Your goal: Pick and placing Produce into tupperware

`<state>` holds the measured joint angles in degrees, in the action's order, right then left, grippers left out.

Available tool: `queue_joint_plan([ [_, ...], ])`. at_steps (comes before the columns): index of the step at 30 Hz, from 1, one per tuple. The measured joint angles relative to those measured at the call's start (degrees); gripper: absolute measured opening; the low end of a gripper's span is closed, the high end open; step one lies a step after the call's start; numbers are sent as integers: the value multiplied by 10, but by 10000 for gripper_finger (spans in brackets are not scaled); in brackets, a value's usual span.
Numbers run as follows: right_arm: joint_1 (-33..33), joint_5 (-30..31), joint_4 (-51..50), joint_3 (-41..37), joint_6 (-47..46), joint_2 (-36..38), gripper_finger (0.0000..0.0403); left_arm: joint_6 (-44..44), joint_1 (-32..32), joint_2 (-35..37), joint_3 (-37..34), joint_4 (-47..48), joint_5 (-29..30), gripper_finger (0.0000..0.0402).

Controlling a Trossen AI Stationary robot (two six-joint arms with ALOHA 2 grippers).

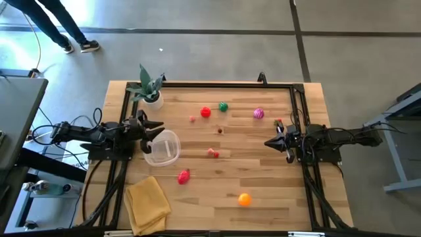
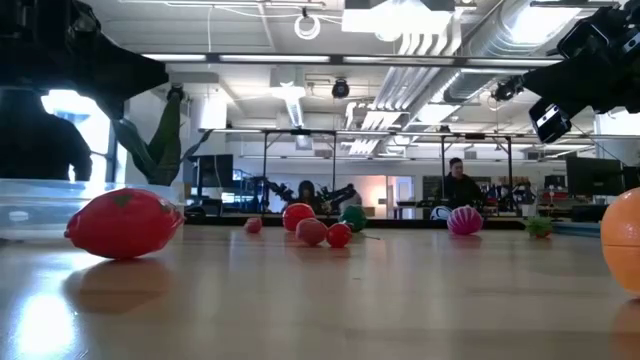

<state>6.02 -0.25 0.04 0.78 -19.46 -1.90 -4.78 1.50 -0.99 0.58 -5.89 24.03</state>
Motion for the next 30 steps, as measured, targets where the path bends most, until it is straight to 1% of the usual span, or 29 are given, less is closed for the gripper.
queue_joint_plan([
  [19, 0, 0, 0, 0, 0, 0, 0, 0, 0, 0, 0, 0, 0, 106],
  [24, 0, -46, -22, 12, 31, 0, 0, 0, 0, 0, 0, 0, 0, 106],
  [30, 0, -43, -30, 14, 30, 0, 0, 0, 0, 0, 0, 0, 0, 106],
])
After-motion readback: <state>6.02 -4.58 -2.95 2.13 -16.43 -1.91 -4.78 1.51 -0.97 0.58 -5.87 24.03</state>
